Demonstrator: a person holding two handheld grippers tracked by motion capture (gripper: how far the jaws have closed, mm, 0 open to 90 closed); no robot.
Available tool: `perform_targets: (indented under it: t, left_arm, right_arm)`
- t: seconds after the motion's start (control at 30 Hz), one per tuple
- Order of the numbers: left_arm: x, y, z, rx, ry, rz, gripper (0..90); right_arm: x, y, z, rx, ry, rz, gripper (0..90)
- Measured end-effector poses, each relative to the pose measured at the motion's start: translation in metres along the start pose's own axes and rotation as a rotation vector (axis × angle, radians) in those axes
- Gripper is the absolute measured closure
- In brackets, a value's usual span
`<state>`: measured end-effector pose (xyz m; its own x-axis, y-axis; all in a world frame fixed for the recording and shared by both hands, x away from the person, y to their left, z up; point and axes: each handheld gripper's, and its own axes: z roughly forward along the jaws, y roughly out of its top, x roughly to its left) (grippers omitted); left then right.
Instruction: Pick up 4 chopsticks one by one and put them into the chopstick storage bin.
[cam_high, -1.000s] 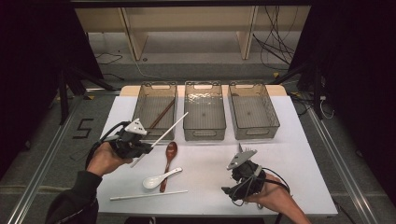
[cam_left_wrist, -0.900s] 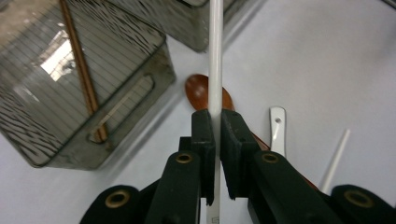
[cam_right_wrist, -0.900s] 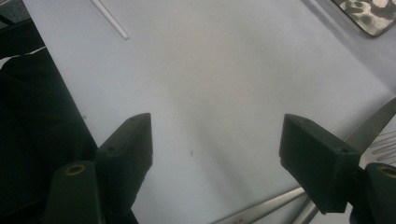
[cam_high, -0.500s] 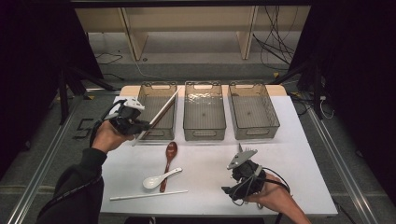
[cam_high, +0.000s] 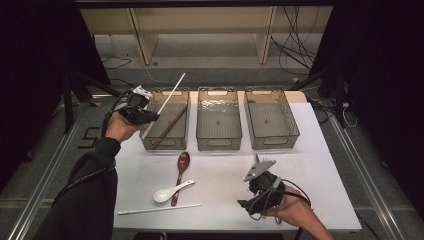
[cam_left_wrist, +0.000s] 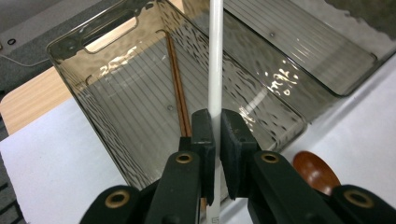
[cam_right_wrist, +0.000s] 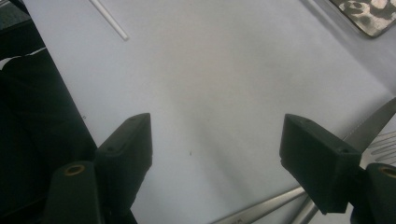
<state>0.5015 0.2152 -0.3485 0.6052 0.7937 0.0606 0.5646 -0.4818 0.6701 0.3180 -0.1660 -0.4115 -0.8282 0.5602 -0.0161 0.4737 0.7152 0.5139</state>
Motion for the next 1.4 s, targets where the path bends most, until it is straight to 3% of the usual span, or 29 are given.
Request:
perform_targets:
  t: [0.23, 0.33, 0.47, 0.67, 1.17, 1.3, 1.4]
  left_arm:
    - [0.011, 0.003, 0.01, -0.014, 0.028, -0.031, 83.8]
    - [0.013, 0.003, 0.015, -0.005, 0.038, -0.019, 83.8]
    - [0.016, 0.004, 0.021, -0.014, 0.047, -0.049, 83.8]
    - [0.02, -0.003, 0.031, -0.004, 0.06, -0.072, 83.8]
    - [0.027, -0.02, 0.047, 0.017, 0.067, -0.131, 83.0]
    - [0.03, -0.024, 0.05, 0.016, 0.067, -0.159, 81.8]
    - [0.028, -0.023, 0.046, 0.008, 0.074, -0.162, 74.2]
  right_arm:
    - [0.0, 0.0, 0.001, -0.002, 0.003, -0.001, 26.4]
    - [0.0, 0.0, 0.001, 0.003, 0.006, -0.005, 26.4]
    - [0.0, 0.0, 0.002, 0.007, 0.003, 0.009, 26.4]
    - [-0.001, -0.001, 0.001, 0.008, 0.007, -0.009, 26.5]
    - [0.0, 0.0, 0.003, 0.01, 0.005, 0.002, 26.6]
    - [0.0, 0.0, 0.003, 0.01, 0.005, 0.0, 26.6]
    - [0.0, -0.001, 0.002, 0.009, 0.007, -0.005, 26.6]
